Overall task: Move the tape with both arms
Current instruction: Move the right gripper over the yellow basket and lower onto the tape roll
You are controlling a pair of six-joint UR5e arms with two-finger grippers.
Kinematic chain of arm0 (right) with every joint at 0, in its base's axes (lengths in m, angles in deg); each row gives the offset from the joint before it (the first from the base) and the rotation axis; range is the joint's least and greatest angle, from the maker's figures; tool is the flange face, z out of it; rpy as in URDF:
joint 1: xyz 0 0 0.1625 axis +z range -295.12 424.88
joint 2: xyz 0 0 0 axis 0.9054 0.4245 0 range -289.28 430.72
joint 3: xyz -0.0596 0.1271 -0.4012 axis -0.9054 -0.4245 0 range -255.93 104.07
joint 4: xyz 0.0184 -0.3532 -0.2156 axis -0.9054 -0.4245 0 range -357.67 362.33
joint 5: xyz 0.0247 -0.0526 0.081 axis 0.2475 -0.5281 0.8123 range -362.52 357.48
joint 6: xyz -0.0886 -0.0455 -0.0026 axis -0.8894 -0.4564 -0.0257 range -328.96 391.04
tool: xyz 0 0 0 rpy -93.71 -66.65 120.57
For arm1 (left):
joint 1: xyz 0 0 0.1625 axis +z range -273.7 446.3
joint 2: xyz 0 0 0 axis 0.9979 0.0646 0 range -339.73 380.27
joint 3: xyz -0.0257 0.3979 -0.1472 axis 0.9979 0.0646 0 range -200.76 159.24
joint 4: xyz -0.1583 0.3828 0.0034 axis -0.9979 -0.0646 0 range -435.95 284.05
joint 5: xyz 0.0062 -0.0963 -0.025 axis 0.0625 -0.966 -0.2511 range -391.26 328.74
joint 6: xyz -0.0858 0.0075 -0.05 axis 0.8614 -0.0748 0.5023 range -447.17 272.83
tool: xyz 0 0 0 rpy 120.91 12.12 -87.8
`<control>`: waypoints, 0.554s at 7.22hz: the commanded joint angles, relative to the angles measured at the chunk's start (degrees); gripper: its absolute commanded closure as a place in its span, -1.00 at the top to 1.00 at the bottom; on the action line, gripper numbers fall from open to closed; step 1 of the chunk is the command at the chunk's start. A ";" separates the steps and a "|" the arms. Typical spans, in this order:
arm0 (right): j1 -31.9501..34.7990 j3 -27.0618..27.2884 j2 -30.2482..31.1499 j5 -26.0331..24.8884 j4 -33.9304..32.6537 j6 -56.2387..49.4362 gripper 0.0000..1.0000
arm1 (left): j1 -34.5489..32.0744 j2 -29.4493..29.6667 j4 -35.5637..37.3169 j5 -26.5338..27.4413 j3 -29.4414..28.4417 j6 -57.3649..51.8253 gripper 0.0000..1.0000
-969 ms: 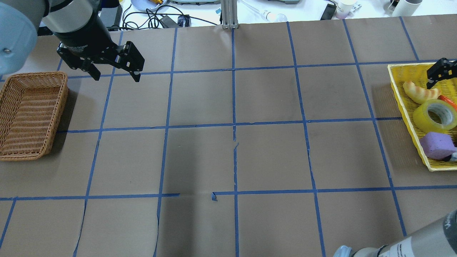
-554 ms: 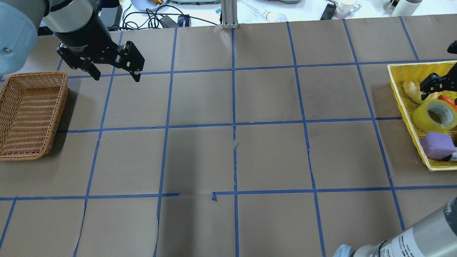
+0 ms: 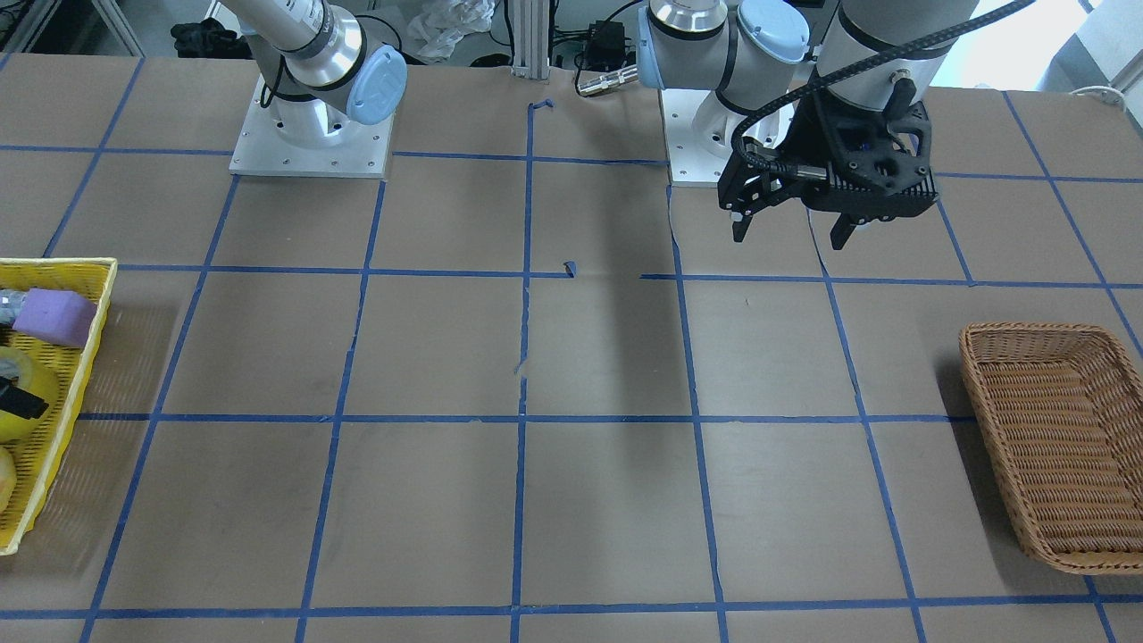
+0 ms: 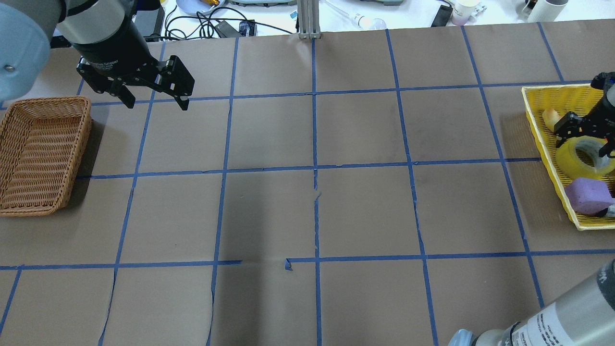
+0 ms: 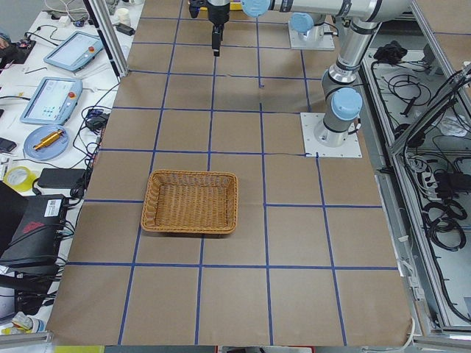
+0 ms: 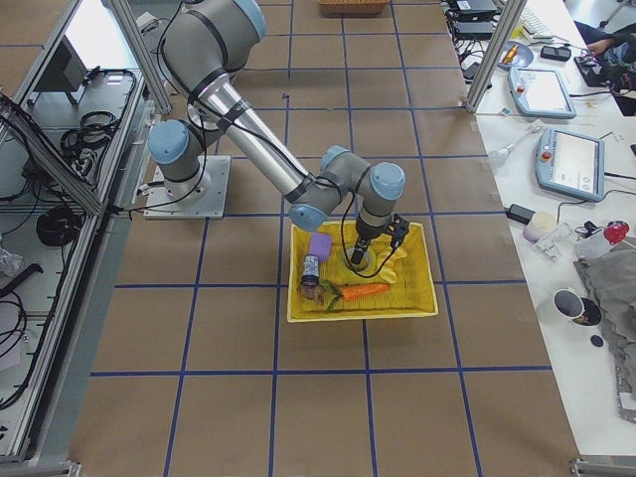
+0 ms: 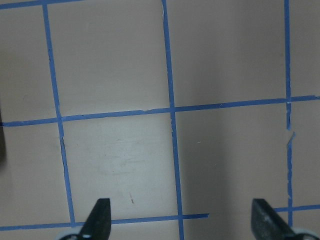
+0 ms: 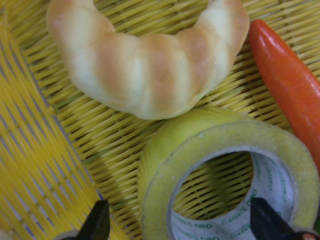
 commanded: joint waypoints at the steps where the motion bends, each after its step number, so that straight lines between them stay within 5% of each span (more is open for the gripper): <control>1: 0.00 -0.23 -0.85 0.02 0.08 -1.83 -0.17 | 0.00 0.00 0.00 0.00 0.00 0.08 1.00; 2: 0.08 -0.14 -0.68 -0.15 0.08 -2.36 -0.75 | 0.00 0.00 0.00 0.00 0.00 0.00 1.00; 3: 0.08 -0.75 -0.15 -0.50 0.60 -2.63 -1.00 | 0.00 0.00 0.00 0.00 0.00 0.08 1.00; 4: 0.08 -0.58 0.98 0.19 0.96 -2.81 -1.00 | 0.00 0.00 0.00 0.00 0.00 0.00 1.00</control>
